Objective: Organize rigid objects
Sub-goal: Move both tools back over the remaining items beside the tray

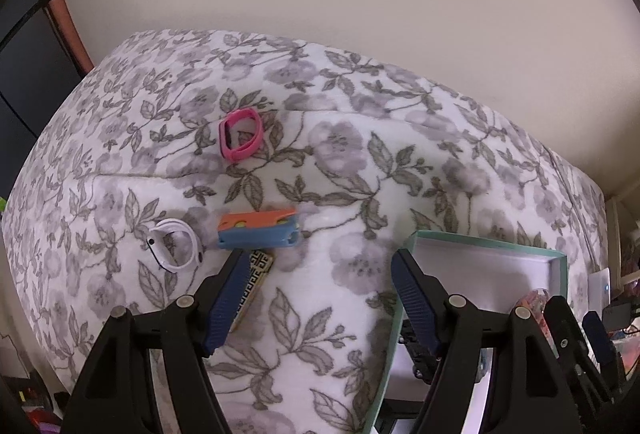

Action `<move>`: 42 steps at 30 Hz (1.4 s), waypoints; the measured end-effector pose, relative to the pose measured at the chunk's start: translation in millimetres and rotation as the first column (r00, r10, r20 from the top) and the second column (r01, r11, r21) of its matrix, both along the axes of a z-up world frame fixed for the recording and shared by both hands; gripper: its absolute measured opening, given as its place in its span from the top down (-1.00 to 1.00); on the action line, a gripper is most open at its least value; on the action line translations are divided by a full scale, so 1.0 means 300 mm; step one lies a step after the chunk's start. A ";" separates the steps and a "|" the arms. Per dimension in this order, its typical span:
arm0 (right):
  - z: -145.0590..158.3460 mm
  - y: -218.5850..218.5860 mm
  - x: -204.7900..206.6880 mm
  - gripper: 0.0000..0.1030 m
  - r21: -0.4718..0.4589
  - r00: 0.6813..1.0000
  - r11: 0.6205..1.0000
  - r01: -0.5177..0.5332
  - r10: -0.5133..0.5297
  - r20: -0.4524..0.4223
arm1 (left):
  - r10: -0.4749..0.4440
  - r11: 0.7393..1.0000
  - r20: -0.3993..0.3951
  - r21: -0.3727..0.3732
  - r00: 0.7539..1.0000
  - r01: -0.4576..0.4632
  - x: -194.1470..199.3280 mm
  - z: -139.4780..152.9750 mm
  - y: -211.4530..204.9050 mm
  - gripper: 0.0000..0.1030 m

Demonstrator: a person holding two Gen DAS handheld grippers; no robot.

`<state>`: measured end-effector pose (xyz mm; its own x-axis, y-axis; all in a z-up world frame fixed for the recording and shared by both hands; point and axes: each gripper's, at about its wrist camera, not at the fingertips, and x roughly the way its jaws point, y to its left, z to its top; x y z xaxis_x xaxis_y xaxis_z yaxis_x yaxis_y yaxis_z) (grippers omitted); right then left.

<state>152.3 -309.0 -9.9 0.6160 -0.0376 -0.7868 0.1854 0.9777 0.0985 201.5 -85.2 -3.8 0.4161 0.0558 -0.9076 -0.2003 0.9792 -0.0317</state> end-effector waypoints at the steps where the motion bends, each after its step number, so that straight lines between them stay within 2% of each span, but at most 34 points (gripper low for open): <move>1: 0.000 0.005 0.000 -0.76 -0.007 1.000 1.000 0.001 -0.001 0.008 | 0.006 1.000 -0.003 -0.003 1.000 -0.006 0.001 -0.001 0.009 -0.44; 3: -0.001 0.015 0.001 -0.81 -0.011 1.000 1.000 -0.005 0.005 0.019 | 0.021 1.000 -0.008 -0.009 1.000 -0.021 0.002 -0.003 0.029 -0.44; 4: -0.003 0.017 0.002 -1.00 0.001 1.000 1.000 -0.011 0.011 0.023 | 0.027 1.000 -0.010 -0.008 1.000 -0.027 0.002 -0.003 0.038 -0.44; 20: -0.040 0.098 0.028 -1.00 0.022 0.998 0.998 -0.065 0.065 0.004 | 0.148 0.988 -0.035 -0.025 0.988 -0.149 0.008 -0.027 0.192 -0.44; 21: -0.039 0.108 0.030 -1.00 0.016 0.998 0.998 -0.068 0.068 0.005 | 0.156 0.987 -0.031 -0.026 0.987 -0.156 0.009 -0.026 0.202 -0.48; 22: -0.038 0.122 0.030 -1.00 0.001 0.997 0.997 -0.073 0.073 0.009 | 0.162 0.986 -0.029 -0.027 0.986 -0.163 0.009 -0.025 0.214 -0.80; 23: -0.036 0.144 0.031 -1.00 -0.019 0.996 0.996 -0.082 0.083 0.013 | 0.171 0.985 -0.025 -0.030 0.985 -0.171 0.009 -0.023 0.229 -0.98; 28: -0.048 0.247 0.046 -1.00 -0.044 0.990 0.989 -0.142 0.142 -0.002 | 0.221 0.975 -0.001 -0.034 0.975 -0.221 0.002 0.003 0.315 -0.98; 38: -0.088 0.477 0.058 -1.00 -0.108 0.966 0.960 -0.260 0.257 -0.038 | 0.294 0.955 -0.021 -0.033 0.956 -0.294 -0.018 0.010 0.486 -0.98; 42: -0.095 0.544 0.058 -1.00 -0.105 0.956 0.950 -0.293 0.290 -0.042 | 0.320 0.946 -0.016 -0.042 0.947 -0.320 -0.026 0.019 0.551 -0.99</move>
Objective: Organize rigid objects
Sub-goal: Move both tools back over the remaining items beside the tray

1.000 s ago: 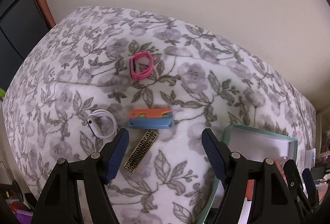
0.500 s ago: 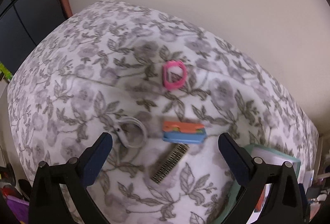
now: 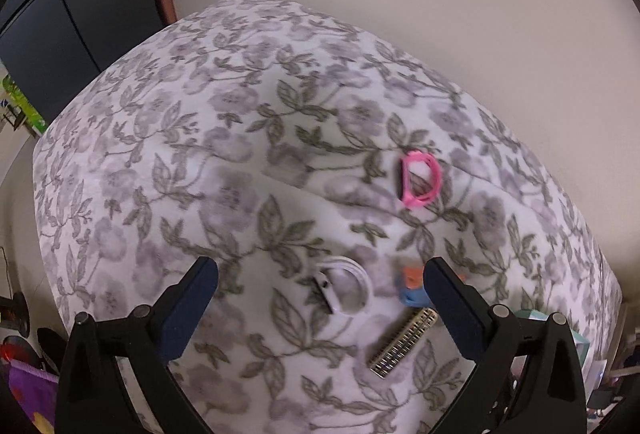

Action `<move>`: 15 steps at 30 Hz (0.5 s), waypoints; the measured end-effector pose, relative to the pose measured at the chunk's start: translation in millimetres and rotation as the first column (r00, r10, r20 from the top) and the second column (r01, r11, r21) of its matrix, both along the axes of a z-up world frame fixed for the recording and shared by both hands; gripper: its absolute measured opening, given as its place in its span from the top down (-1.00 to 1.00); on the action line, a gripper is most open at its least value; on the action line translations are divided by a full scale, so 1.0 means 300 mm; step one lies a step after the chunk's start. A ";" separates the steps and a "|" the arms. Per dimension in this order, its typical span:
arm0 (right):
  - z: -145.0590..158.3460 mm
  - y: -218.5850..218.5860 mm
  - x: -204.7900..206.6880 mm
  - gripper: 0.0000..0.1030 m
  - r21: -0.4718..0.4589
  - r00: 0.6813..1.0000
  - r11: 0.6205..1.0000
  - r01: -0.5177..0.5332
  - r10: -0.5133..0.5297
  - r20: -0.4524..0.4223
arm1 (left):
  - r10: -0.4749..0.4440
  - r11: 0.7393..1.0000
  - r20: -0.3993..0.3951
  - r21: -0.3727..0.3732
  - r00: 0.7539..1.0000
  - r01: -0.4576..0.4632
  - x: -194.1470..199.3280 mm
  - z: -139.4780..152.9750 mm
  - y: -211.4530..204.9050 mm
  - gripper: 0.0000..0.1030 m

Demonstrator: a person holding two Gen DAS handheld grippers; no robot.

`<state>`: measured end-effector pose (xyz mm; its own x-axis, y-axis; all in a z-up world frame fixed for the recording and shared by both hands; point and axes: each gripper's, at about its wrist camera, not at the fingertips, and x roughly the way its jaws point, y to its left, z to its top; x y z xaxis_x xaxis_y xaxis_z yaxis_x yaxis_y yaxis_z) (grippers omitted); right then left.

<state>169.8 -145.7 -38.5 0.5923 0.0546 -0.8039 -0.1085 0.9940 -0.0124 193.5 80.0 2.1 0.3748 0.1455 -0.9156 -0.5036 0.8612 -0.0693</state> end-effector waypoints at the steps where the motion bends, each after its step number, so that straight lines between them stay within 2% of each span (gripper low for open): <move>1: -0.002 0.014 0.000 -1.00 -0.003 1.000 1.000 -0.005 0.005 -0.001 | 0.007 1.000 0.002 -0.003 1.000 -0.007 -0.002 0.001 0.015 -0.99; 10: -0.044 0.092 0.022 -1.00 0.009 0.999 1.000 -0.030 0.031 -0.034 | 0.036 0.999 -0.025 -0.007 0.999 -0.036 0.006 -0.023 0.119 -0.99; 15: -0.071 0.131 0.033 -1.00 0.028 0.997 0.998 -0.053 0.055 -0.058 | 0.012 1.000 -0.062 -0.018 0.998 -0.013 0.024 -0.069 0.131 -0.99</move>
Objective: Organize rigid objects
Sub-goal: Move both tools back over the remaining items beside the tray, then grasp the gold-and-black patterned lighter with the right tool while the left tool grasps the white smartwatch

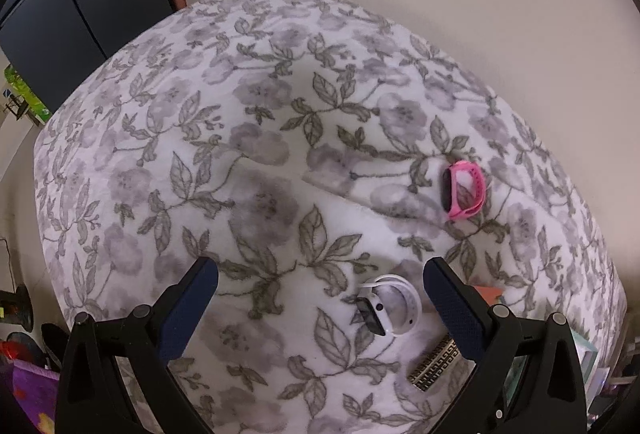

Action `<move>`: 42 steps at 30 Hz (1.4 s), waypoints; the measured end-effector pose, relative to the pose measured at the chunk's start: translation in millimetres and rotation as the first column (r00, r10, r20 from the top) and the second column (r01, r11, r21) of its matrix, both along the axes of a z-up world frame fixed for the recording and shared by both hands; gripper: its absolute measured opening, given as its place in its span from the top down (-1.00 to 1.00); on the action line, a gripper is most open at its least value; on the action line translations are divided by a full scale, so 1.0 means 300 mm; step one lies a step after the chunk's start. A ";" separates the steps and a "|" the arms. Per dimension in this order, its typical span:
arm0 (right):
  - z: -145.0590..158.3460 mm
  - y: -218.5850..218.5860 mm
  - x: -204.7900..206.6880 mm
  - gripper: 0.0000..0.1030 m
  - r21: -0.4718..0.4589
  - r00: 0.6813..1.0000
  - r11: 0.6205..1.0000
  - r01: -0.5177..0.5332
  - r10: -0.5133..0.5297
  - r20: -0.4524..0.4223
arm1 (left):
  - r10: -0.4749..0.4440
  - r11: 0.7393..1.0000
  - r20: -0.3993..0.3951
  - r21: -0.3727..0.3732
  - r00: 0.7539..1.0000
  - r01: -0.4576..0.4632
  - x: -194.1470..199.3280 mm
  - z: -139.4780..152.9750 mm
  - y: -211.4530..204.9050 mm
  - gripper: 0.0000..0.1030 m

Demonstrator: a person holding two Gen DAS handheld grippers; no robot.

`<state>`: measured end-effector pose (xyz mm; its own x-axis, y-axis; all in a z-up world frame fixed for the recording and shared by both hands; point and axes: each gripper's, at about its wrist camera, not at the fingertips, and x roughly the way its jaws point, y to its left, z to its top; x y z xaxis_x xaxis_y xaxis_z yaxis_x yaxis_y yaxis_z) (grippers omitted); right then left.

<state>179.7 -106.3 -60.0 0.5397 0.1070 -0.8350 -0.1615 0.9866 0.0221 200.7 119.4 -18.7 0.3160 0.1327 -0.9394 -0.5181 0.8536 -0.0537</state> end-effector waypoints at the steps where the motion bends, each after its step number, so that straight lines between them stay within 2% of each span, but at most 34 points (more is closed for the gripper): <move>1: -0.011 0.012 0.003 -1.00 -0.004 1.000 1.000 -0.004 0.004 -0.007 | -0.009 1.000 -0.009 0.000 1.000 0.009 0.005 -0.011 -0.002 -0.99; 14: -0.124 0.131 0.014 -1.00 -0.042 0.996 0.998 -0.050 0.047 -0.079 | -0.091 0.996 -0.120 -0.017 0.989 0.090 0.045 -0.164 -0.069 -0.99; 23: -0.173 0.162 0.011 -1.00 -0.089 0.994 0.994 -0.061 0.052 -0.094 | -0.121 0.992 -0.148 -0.042 0.982 0.115 0.056 -0.210 -0.097 -0.99; 33: -0.180 0.146 0.006 -0.99 -0.061 0.994 0.996 -0.062 0.056 -0.095 | -0.139 0.990 -0.169 -0.048 0.976 0.133 0.063 -0.256 -0.115 -0.99; 42: -0.162 0.107 0.015 -0.69 -0.051 0.996 0.997 -0.054 0.050 -0.078 | -0.166 0.986 -0.160 -0.024 0.973 0.165 0.073 -0.260 -0.143 -0.99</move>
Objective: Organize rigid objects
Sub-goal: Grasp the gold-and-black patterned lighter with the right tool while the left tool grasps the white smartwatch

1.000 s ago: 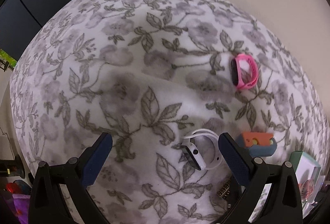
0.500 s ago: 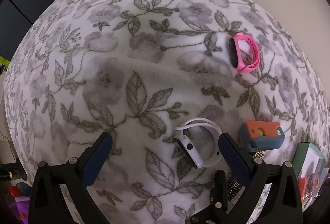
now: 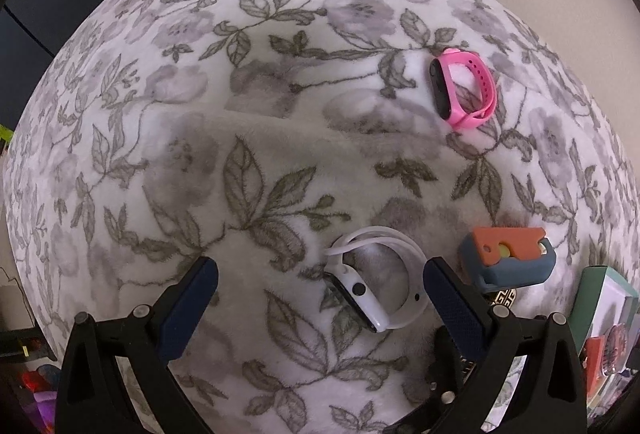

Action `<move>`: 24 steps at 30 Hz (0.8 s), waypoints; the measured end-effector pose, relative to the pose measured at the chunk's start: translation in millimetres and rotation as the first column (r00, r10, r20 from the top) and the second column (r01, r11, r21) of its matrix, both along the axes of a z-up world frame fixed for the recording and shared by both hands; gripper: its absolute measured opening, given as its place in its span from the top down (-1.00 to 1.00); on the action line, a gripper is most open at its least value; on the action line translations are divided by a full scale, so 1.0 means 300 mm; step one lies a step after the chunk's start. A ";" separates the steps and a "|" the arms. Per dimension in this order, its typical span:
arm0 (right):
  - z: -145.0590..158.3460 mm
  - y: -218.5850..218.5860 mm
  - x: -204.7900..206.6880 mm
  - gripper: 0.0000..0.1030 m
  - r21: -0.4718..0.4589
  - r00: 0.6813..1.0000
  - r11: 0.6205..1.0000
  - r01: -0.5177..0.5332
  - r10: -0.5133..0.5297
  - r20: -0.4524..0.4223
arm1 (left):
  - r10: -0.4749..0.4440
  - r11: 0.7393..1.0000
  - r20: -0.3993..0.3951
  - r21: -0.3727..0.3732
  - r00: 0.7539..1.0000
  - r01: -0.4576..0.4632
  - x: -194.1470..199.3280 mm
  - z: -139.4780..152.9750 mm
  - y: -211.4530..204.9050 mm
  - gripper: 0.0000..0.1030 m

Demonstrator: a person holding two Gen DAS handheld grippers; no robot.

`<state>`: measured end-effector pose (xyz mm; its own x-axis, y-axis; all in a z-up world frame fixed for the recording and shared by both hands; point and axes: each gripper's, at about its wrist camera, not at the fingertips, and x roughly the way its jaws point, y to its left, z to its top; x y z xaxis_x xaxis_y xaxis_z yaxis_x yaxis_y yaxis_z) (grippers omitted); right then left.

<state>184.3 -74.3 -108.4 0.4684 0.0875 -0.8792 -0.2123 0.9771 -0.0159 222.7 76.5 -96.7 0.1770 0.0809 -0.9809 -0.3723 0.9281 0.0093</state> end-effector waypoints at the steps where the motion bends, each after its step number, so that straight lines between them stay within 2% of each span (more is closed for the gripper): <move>1: 0.002 -0.005 0.002 -0.63 0.000 1.000 1.000 0.001 -0.001 0.001 | -0.004 1.000 0.001 0.005 1.000 0.004 0.002 0.000 -0.004 -0.99; 10: 0.022 -0.060 0.016 -0.03 0.009 0.999 0.999 0.043 -0.043 0.015 | -0.010 1.000 -0.017 0.012 1.000 0.010 0.000 0.008 -0.009 -0.98; 15: 0.025 -0.074 0.017 0.09 0.017 0.998 0.998 0.054 -0.054 0.014 | -0.004 0.999 -0.028 0.032 1.000 0.005 -0.004 0.018 -0.007 -0.98; 18: 0.023 -0.072 0.017 0.10 0.014 0.998 0.998 0.054 -0.054 0.015 | 0.007 0.999 -0.037 0.033 0.999 -0.006 -0.006 0.014 0.016 -0.84; 20: 0.024 -0.073 0.017 0.10 0.015 0.998 0.998 0.055 -0.055 0.015 | 0.017 1.000 -0.041 0.025 0.999 -0.015 -0.004 0.009 0.023 -0.55; 23: 0.025 -0.072 0.018 0.16 0.006 0.999 0.999 0.052 -0.052 0.015 | 0.016 1.000 -0.045 0.010 0.999 -0.015 -0.006 -0.004 0.041 -0.44; 24: 0.027 -0.072 0.018 0.24 0.001 0.998 0.999 0.054 -0.054 0.016 | 0.011 1.000 -0.045 0.010 0.999 -0.010 -0.005 -0.008 0.044 -0.40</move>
